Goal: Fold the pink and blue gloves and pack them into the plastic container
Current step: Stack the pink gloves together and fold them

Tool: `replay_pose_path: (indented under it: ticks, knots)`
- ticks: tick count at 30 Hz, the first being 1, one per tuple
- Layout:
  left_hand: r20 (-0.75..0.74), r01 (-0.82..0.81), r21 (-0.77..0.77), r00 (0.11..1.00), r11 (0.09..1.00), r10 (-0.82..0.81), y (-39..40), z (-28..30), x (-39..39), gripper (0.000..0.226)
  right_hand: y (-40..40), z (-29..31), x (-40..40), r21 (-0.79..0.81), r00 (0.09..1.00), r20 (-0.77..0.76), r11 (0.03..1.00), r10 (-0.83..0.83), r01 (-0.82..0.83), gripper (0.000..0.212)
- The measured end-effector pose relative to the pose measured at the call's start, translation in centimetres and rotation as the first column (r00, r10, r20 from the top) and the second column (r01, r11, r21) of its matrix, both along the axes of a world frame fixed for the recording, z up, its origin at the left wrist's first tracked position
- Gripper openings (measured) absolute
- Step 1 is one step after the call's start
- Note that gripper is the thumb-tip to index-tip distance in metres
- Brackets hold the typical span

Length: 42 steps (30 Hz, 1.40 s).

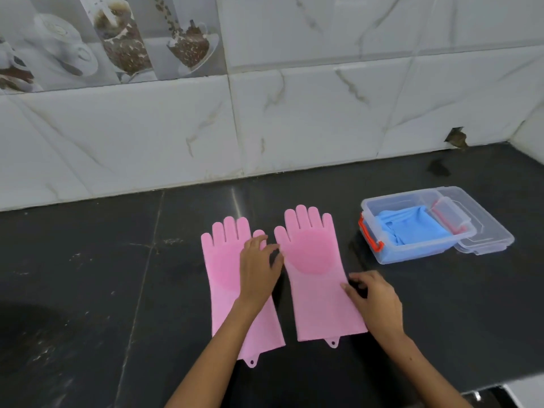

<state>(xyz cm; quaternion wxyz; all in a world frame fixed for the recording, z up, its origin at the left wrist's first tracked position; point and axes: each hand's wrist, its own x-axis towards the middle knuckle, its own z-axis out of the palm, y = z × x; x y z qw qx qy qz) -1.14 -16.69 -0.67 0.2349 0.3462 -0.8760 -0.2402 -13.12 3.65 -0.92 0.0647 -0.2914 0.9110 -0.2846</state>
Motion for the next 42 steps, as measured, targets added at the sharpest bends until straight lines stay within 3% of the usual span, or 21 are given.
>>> replay_pose_path:
  ticks: [3,7,14,22,28,34,39,42]
  knots:
    - [-0.084,0.072,0.038,0.994,0.997,-0.069,2.0,1.8,-4.4,0.015,1.8,0.7,-0.3,0.021,0.996,0.083,1.0,-0.014,0.012,0.025]
    - [-0.08,0.123,0.169,0.991,0.978,-0.111,5.1,3.0,-10.2,0.01,2.5,1.4,-1.3,0.091,0.984,0.176,0.995,0.022,-0.039,0.024]
    - [0.143,-0.047,0.279,0.99,0.959,0.008,6.9,2.3,-14.3,0.016,2.0,1.7,-2.0,0.109,0.951,0.306,0.991,0.043,-0.08,0.018]
    - [0.118,-0.11,0.304,0.99,0.946,0.077,6.3,3.4,-14.1,0.013,2.1,1.2,-2.5,0.018,0.898,0.44,0.999,0.031,-0.043,0.015]
    - [-0.006,-0.095,0.32,0.995,0.943,0.102,3.4,6.3,-10.3,0.014,1.4,4.1,-1.0,-0.212,0.838,0.522,0.976,0.157,-0.05,0.02]
    - [-0.173,-0.144,0.477,0.952,0.867,0.253,-1.0,8.2,-2.5,0.012,-2.8,6.5,4.3,-0.372,0.794,0.501,0.914,0.344,-0.162,0.032]
    - [-0.211,-0.317,0.601,0.822,0.733,0.529,-4.4,5.8,6.0,0.01,-8.2,4.4,11.7,-0.387,0.744,0.48,0.873,0.465,-0.296,0.033]
    - [-0.133,-0.403,0.621,0.791,0.672,0.598,-4.8,3.3,9.3,0.009,-9.9,2.3,14.9,-0.251,0.761,0.426,0.872,0.489,-0.42,0.035]
